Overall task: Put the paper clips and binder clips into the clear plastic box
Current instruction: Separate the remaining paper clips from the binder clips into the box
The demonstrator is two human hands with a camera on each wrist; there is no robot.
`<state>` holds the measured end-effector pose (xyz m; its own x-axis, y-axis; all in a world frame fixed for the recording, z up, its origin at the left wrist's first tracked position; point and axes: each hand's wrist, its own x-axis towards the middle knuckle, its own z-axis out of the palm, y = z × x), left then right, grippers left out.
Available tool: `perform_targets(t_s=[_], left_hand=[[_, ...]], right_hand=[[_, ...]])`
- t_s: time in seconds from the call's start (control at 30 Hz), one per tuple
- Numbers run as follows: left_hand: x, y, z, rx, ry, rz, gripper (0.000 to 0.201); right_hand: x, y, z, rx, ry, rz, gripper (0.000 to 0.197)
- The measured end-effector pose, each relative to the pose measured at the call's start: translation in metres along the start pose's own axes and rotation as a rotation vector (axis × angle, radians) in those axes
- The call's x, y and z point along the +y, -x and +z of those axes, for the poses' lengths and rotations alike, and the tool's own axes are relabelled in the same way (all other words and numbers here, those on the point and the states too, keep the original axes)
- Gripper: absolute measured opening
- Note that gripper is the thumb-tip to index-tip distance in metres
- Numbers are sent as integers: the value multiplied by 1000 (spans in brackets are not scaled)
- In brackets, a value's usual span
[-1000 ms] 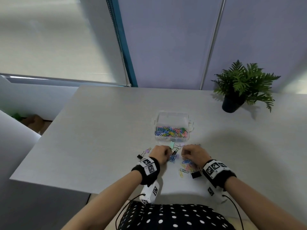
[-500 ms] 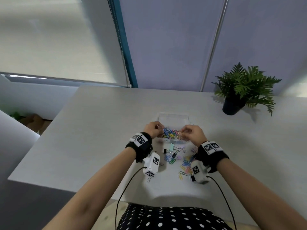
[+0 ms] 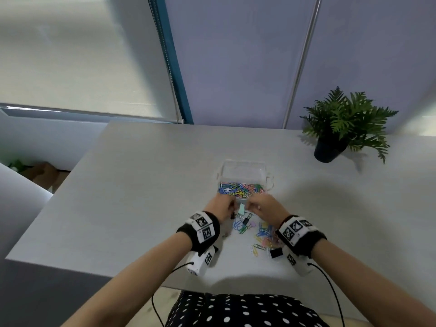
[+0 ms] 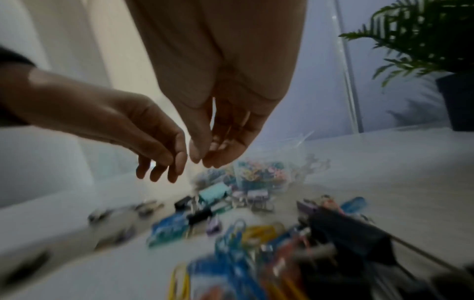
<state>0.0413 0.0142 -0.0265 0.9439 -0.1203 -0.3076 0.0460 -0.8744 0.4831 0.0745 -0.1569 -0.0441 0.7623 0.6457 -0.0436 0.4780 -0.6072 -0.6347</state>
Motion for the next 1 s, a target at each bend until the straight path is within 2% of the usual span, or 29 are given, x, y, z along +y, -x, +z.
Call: perform_targets(t_s=[0.1, 0.17, 0.27, 0.37, 0.47, 0.63, 0.77, 0.9, 1.0], left_hand=[[1, 11, 22, -75, -142, -27, 16], [3, 14, 30, -65, -178, -30, 21], [7, 16, 39, -8, -163, -32, 25], [8, 17, 47, 22, -129, -59, 24], [9, 18, 51, 8, -137, -75, 23], [3, 17, 47, -83, -195, -60, 19], [-2, 19, 43, -121, -230, -26, 18], [-4, 23, 42, -138, -248, 7, 20], [-3, 25, 38, -156, -250, 23, 16]], right_hand=[[-3, 11, 16, -202, 194, -1, 12], [-4, 14, 26, -240, 251, 35, 18], [-6, 18, 37, -200, 292, 56, 22], [-7, 22, 45, -147, 261, 90, 17], [-7, 26, 49, -136, 260, 105, 10], [-2, 34, 47, -192, 288, 104, 12], [-4, 39, 43, -193, 210, 132, 9], [0, 44, 35, -133, 17, 238, 29], [4, 54, 30, -113, -25, 268, 17]])
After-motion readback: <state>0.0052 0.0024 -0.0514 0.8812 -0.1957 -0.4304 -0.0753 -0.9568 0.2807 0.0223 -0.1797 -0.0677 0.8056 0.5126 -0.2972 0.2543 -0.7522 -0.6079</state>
